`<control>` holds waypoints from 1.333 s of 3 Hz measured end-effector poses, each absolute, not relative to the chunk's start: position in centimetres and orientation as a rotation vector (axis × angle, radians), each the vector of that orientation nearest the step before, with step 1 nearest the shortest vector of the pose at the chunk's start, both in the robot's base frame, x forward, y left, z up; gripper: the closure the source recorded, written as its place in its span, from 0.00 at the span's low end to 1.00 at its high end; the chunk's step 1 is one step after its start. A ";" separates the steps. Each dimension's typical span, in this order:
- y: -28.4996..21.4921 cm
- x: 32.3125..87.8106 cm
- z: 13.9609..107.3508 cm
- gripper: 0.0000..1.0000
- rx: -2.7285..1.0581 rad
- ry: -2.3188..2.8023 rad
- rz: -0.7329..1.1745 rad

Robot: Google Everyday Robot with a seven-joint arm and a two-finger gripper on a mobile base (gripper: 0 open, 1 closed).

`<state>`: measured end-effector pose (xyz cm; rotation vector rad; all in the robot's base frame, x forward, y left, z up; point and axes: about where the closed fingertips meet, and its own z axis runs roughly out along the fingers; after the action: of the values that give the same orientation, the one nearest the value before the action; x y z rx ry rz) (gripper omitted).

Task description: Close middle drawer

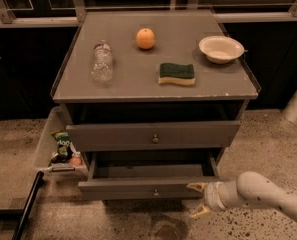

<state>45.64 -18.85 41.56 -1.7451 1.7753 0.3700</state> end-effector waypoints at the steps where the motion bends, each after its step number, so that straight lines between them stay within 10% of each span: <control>1: -19.9 51.6 41.3 0.57 -1.746 1.773 0.330; 2: -20.8 54.0 41.1 0.80 -1.737 1.787 0.310; 3: -20.8 54.0 41.1 0.81 -1.737 1.787 0.310; 4: -20.8 54.0 41.1 0.57 -1.737 1.787 0.310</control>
Offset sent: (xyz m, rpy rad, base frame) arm 0.1868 -0.0666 -0.0172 -0.0743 -0.0725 -0.1105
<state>54.00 -20.80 41.06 -1.7370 1.7870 0.3103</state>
